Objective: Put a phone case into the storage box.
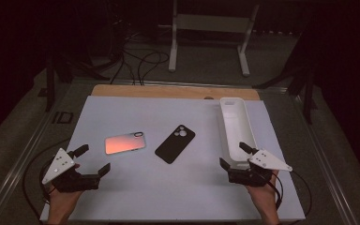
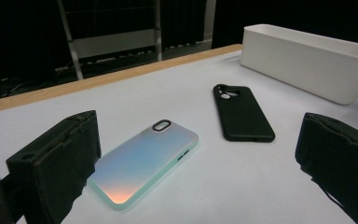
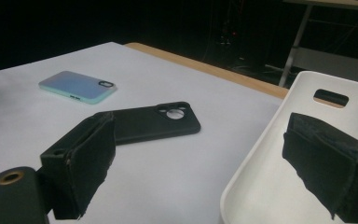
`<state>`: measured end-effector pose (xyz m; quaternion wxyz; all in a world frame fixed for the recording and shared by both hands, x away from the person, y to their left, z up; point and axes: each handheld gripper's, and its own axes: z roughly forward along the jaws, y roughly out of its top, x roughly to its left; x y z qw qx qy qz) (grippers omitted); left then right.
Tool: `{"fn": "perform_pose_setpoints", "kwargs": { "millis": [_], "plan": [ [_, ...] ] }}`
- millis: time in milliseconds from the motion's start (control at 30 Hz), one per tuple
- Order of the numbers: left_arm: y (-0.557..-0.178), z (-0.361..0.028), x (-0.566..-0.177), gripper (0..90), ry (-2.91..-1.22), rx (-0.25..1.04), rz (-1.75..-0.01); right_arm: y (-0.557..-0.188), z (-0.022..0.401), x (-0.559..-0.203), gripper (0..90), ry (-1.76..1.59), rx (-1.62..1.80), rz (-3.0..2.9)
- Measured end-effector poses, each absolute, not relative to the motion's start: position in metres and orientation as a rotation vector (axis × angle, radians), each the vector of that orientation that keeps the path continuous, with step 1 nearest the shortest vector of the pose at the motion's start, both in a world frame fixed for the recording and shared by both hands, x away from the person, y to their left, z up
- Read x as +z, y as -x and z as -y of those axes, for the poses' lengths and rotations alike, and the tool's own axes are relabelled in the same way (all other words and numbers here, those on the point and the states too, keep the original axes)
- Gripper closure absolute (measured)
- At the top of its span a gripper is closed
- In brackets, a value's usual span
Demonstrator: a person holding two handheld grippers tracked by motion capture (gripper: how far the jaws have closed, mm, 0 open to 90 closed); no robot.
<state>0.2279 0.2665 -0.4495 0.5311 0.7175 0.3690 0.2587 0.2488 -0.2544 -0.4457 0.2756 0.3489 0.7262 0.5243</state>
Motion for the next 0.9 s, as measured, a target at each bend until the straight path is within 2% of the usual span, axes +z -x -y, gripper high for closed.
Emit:
{"fn": "perform_pose_setpoints", "kwargs": {
  "millis": [800, 900],
  "plan": [
    [-0.2328, -0.2605, -0.4463, 1.2, -1.732, 0.602, -0.891, -0.2503, 0.2543, -0.4437, 9.5, -0.937, 1.398, -1.954],
    [-0.2359, -0.2607, -0.4428, 4.5, -1.742, 0.595, -0.895, -0.251, 0.2547, -0.4438, 9.5, -0.94, 1.394, -1.955]
  ]
}}
